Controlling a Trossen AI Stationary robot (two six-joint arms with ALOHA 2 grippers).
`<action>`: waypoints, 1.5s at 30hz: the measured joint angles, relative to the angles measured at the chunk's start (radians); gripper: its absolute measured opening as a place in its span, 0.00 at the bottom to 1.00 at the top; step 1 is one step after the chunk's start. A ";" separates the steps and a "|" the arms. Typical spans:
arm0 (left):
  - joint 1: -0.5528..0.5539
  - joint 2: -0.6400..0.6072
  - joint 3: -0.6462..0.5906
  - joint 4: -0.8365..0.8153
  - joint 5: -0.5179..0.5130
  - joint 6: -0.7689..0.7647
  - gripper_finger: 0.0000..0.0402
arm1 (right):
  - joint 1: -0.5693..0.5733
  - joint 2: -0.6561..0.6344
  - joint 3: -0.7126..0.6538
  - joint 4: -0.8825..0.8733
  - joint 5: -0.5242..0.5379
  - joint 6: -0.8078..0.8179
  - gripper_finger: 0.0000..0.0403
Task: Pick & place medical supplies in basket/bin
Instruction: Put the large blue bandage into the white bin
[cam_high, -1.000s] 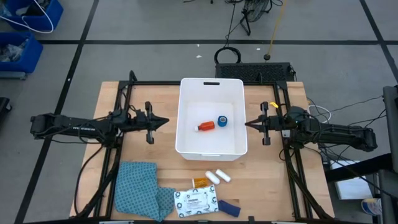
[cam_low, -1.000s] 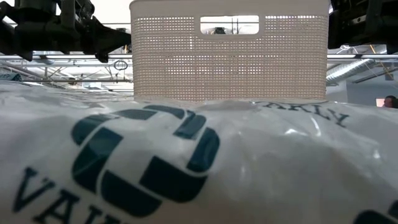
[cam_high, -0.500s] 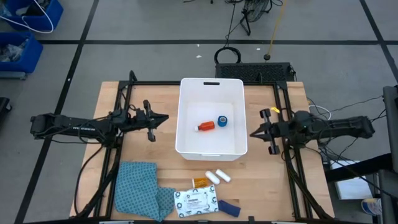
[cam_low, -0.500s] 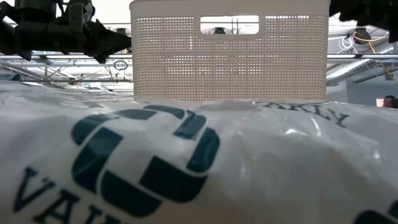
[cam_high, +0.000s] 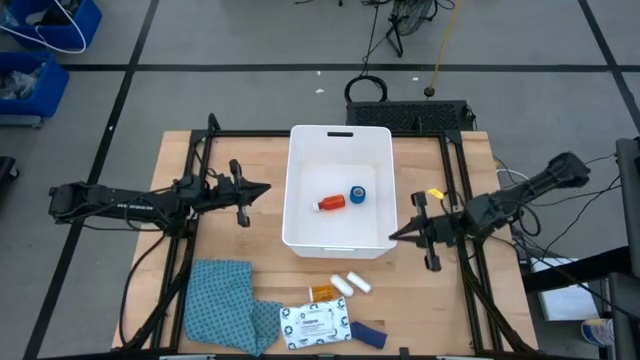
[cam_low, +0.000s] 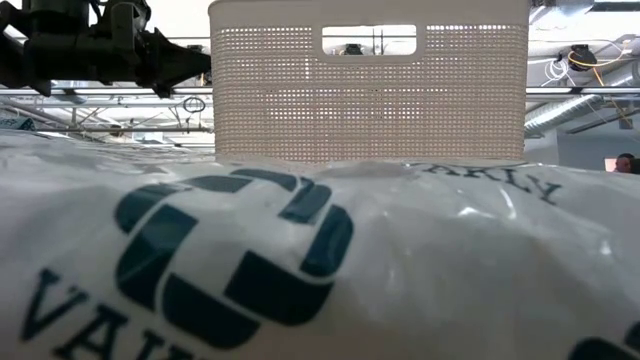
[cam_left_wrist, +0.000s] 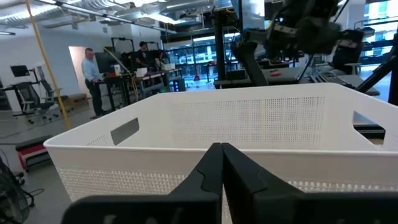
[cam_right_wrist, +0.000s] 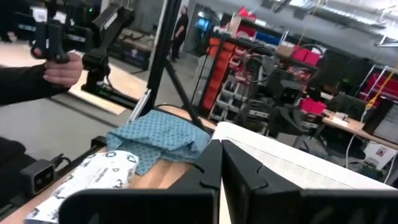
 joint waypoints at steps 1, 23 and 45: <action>0.000 0.000 0.000 0.000 -0.001 0.000 0.01 | 0.026 0.026 0.020 -0.008 0.019 0.005 0.00; 0.000 0.000 0.000 0.048 -0.042 -0.070 0.08 | 0.436 0.581 0.329 -0.012 0.400 0.374 0.00; 0.000 0.000 0.000 0.048 -0.043 -0.018 0.02 | 0.347 0.976 0.849 -0.633 0.164 0.970 0.00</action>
